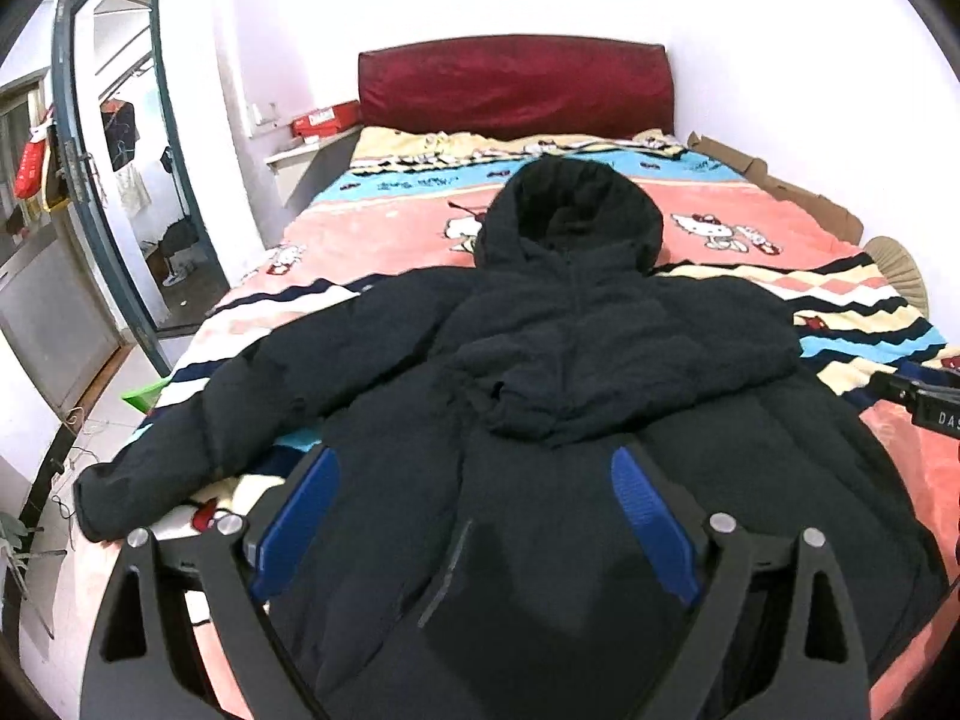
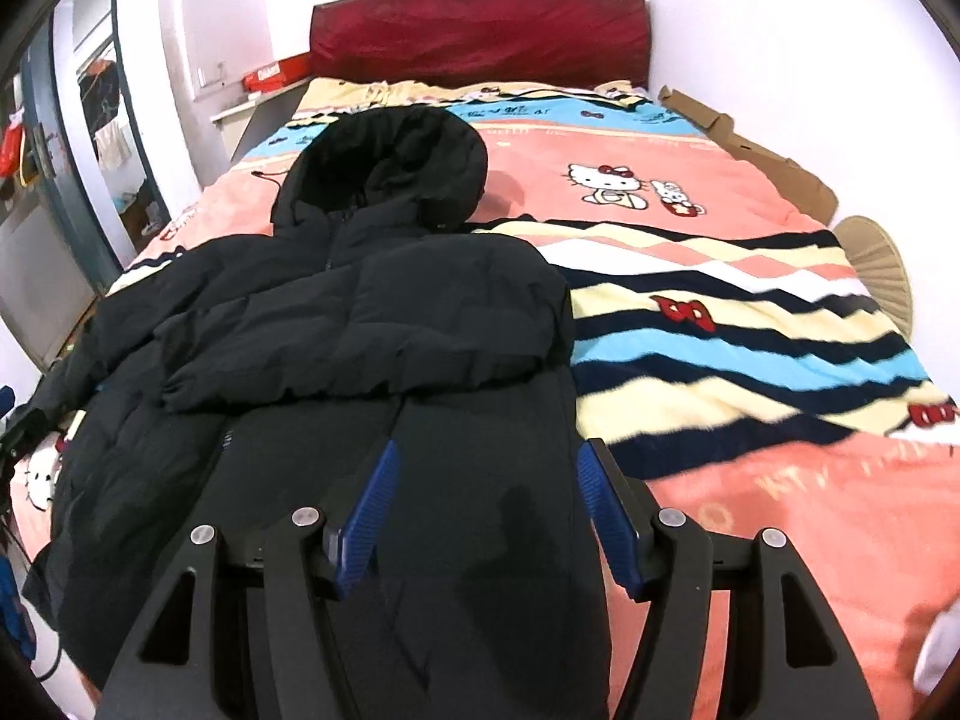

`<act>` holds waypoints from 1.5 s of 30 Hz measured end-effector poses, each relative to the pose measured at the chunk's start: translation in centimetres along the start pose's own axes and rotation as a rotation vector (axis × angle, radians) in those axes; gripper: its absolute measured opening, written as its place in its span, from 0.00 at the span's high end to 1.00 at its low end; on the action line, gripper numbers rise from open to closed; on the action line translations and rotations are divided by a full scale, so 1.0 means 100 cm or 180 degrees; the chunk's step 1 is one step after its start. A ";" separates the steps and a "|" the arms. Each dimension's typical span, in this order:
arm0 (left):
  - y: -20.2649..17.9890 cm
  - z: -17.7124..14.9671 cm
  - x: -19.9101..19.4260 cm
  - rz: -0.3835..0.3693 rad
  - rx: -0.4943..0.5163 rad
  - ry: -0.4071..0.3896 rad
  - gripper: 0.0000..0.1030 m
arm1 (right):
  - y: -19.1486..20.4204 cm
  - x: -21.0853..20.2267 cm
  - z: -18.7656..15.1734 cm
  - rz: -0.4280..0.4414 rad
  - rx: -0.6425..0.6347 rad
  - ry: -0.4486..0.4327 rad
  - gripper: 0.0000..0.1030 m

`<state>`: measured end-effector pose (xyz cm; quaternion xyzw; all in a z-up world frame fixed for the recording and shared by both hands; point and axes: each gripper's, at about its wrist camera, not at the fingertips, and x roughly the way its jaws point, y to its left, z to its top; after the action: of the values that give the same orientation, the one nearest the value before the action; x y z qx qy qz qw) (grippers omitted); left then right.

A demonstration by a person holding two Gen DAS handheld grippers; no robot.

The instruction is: Fold large clothes

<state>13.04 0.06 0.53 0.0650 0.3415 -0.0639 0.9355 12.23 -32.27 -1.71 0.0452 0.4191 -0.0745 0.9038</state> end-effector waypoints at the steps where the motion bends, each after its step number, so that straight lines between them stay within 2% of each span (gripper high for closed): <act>1: 0.001 -0.003 -0.007 0.0003 -0.0010 -0.0024 0.10 | 0.000 -0.005 -0.004 0.0003 0.0013 -0.0011 0.39; 6: 0.011 -0.012 -0.040 0.0057 -0.0075 -0.0158 0.10 | 0.003 -0.027 -0.022 0.0016 0.0062 -0.0068 0.39; 14: 0.033 -0.029 -0.070 0.0095 -0.0228 -0.0286 0.10 | 0.006 -0.061 -0.040 0.0005 0.0101 -0.0198 0.35; 18: 0.051 -0.039 -0.068 0.0079 -0.0403 -0.0235 0.10 | 0.006 -0.070 -0.047 0.0006 0.0149 -0.0231 0.34; 21: 0.070 -0.050 -0.061 0.0006 -0.0551 -0.0086 0.10 | 0.009 -0.072 -0.053 0.0010 0.0155 -0.0227 0.34; 23: 0.089 -0.059 -0.051 -0.0094 -0.0739 0.0047 0.10 | 0.010 -0.072 -0.056 0.0005 0.0151 -0.0218 0.34; 27: 0.130 -0.075 -0.034 -0.0095 -0.1120 0.0149 0.10 | 0.014 -0.070 -0.059 -0.0008 0.0138 -0.0191 0.34; 38: 0.308 -0.124 0.027 -0.0078 -0.2700 0.0212 0.10 | 0.023 -0.068 -0.055 -0.0111 0.0064 -0.0135 0.34; 45: 0.367 -0.138 0.068 0.0008 -0.3222 0.0339 0.11 | 0.032 -0.066 -0.052 -0.0202 0.0016 -0.0044 0.34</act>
<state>15.54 37.95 -11.50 -0.3929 0.3768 0.1141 0.8311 4.69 -27.69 0.00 0.0336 0.4138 -0.1045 0.9037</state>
